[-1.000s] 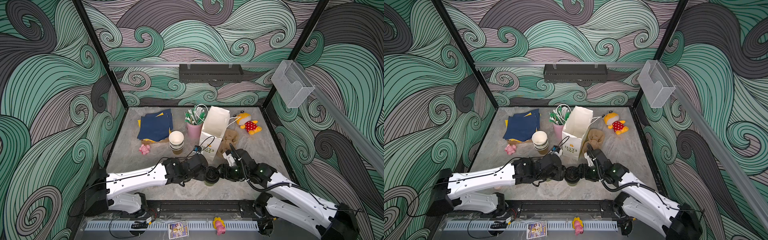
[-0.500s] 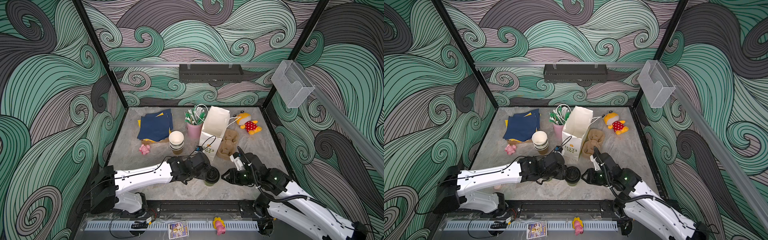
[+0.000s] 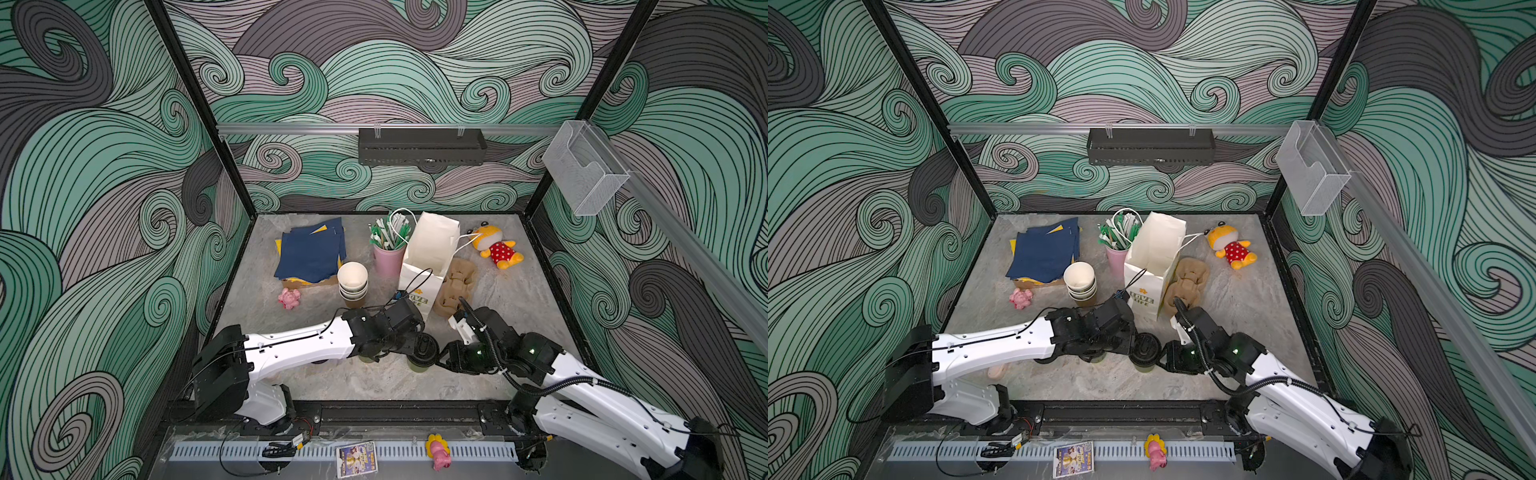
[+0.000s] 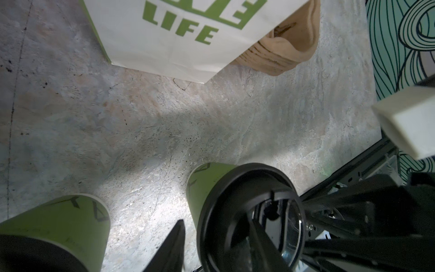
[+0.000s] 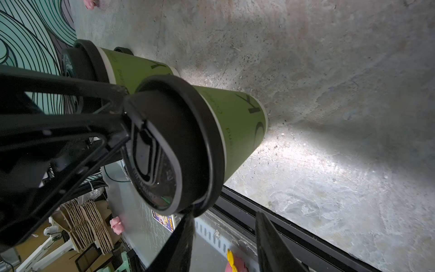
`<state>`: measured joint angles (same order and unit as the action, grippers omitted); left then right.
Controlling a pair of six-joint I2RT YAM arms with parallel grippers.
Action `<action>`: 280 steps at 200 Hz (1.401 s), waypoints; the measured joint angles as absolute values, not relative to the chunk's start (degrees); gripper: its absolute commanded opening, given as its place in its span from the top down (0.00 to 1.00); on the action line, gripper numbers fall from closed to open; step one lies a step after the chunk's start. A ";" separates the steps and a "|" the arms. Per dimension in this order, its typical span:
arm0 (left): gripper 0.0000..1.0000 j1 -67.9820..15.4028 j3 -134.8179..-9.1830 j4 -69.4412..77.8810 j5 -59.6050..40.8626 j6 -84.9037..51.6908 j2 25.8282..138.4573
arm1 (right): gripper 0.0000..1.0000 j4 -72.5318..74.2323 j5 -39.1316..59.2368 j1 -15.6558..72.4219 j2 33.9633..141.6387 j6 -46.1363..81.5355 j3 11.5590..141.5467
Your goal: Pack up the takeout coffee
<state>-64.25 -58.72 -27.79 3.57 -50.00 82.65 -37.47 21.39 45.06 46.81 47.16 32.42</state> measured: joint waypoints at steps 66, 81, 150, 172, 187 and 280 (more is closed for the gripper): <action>0.65 -64.03 -58.67 -27.33 2.42 -50.68 82.72 | 0.55 -34.98 21.45 45.17 46.81 47.88 31.03; 0.65 -64.03 -58.46 -27.03 2.31 -50.89 82.72 | 0.55 -34.92 21.41 45.17 46.98 48.03 31.00; 0.67 -63.90 -57.47 -25.30 2.35 -51.68 82.52 | 0.55 -34.68 21.45 45.71 49.17 47.99 31.86; 0.67 -63.88 -57.19 -25.02 2.37 -51.70 82.28 | 0.55 -34.96 21.43 45.87 49.19 47.99 32.23; 0.67 -63.88 -57.17 -24.97 2.37 -51.70 82.28 | 0.55 -35.22 21.08 46.13 48.18 48.01 32.34; 0.66 -63.90 -57.17 -24.86 1.58 -51.64 82.21 | 0.72 -33.32 10.98 44.31 43.97 52.18 34.37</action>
